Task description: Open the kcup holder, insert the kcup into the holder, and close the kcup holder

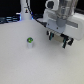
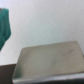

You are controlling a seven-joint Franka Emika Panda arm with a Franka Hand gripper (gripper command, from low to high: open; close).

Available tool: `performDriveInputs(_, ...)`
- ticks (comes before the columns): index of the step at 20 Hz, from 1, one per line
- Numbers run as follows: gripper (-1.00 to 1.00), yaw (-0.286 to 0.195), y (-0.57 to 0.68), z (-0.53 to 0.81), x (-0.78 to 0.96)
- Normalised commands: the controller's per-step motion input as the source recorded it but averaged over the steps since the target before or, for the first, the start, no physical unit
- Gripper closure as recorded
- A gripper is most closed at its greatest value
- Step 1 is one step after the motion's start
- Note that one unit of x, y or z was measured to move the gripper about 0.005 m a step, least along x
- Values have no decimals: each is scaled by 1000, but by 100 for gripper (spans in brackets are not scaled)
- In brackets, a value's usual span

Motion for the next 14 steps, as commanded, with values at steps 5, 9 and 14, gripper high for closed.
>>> performDriveInputs(5, -100, -232, -504, 253, -118)
performDriveInputs(9, -100, -246, -450, 196, -230)
performDriveInputs(14, -100, -256, -377, 99, -350)
